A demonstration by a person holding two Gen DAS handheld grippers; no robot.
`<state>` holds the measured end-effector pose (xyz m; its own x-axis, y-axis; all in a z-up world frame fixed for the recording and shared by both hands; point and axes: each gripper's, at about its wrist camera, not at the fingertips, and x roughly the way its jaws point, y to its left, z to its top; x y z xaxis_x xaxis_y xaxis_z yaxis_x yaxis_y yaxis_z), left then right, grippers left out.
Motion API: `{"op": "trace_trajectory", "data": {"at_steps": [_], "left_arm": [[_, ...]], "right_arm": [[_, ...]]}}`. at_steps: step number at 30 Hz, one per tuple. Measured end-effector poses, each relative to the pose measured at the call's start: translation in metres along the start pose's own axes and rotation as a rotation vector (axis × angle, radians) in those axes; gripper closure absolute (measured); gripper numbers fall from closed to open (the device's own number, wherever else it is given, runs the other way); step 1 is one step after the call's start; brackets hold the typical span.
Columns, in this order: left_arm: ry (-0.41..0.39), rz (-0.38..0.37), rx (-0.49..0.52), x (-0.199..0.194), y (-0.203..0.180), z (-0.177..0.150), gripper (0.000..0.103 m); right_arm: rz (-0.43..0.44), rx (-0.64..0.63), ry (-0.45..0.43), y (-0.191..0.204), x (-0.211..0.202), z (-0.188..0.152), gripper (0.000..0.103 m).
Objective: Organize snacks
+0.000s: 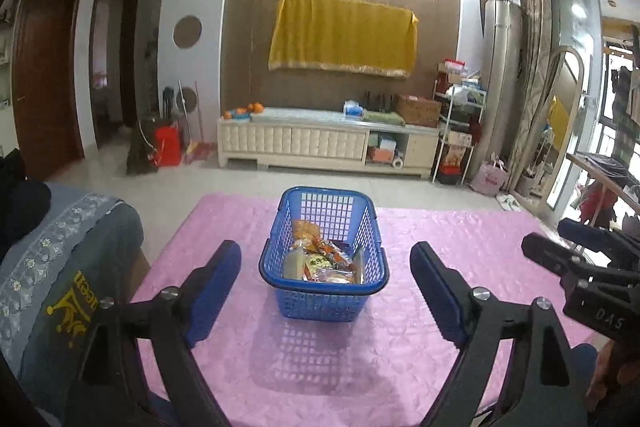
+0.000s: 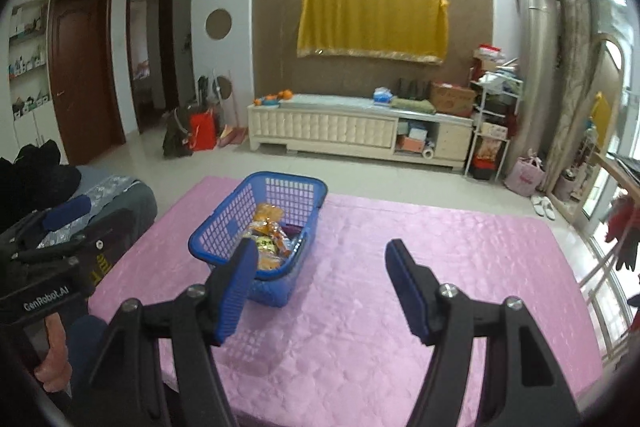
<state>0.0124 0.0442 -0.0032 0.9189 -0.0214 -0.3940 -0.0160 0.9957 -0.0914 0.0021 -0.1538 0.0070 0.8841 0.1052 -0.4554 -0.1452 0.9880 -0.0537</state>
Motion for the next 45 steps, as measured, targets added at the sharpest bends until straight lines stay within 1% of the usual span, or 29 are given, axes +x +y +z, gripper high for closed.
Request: {"op": "trace_trajectory", "data": {"at_steps": [1, 3, 5, 7, 9, 11, 14, 16, 22, 33, 36, 39, 45], "left_arm": [[-0.005, -0.006, -0.009, -0.004, -0.001, -0.004, 0.012], [-0.017, -0.023, -0.021, -0.012, -0.002, -0.01, 0.0], [-0.039, -0.019, -0.009, -0.022, -0.006, -0.018, 0.0], [-0.046, 0.012, 0.018, -0.028, -0.011, -0.023, 0.0], [-0.047, 0.022, 0.036, -0.033, -0.014, -0.028, 0.0], [-0.044, 0.006, 0.037, -0.038, -0.015, -0.031, 0.0], [-0.05, -0.016, 0.03, -0.045, -0.015, -0.034, 0.0], [-0.06, -0.014, 0.029, -0.049, -0.015, -0.036, 0.0], [-0.065, -0.013, 0.041, -0.051, -0.019, -0.039, 0.0], [-0.041, -0.012, 0.034, -0.053, -0.017, -0.049, 0.0], [-0.031, 0.001, 0.023, -0.051, -0.013, -0.05, 0.0], [-0.02, -0.012, 0.012, -0.053, -0.01, -0.052, 0.0], [-0.001, -0.015, 0.014, -0.052, -0.009, -0.054, 0.0]], "right_arm": [[-0.003, 0.003, -0.012, 0.0, -0.005, -0.004, 0.023], [-0.032, -0.002, -0.053, 0.001, -0.015, -0.012, 0.011], [-0.064, -0.005, -0.112, 0.002, -0.029, -0.022, 0.0], [-0.076, 0.008, -0.154, 0.002, -0.04, -0.03, 0.0], [-0.087, 0.027, -0.172, 0.001, -0.044, -0.034, 0.0], [-0.082, 0.055, -0.166, -0.001, -0.044, -0.038, 0.0], [-0.077, 0.055, -0.143, 0.0, -0.041, -0.042, 0.0], [-0.08, 0.05, -0.135, 0.002, -0.041, -0.044, 0.0], [-0.078, 0.043, -0.154, 0.007, -0.053, -0.049, 0.0], [-0.064, 0.043, -0.136, 0.01, -0.055, -0.054, 0.0], [-0.06, 0.033, -0.134, 0.013, -0.055, -0.054, 0.0], [-0.057, 0.022, -0.14, 0.015, -0.056, -0.055, 0.0], [-0.041, 0.022, -0.142, 0.017, -0.057, -0.053, 0.0]]}}
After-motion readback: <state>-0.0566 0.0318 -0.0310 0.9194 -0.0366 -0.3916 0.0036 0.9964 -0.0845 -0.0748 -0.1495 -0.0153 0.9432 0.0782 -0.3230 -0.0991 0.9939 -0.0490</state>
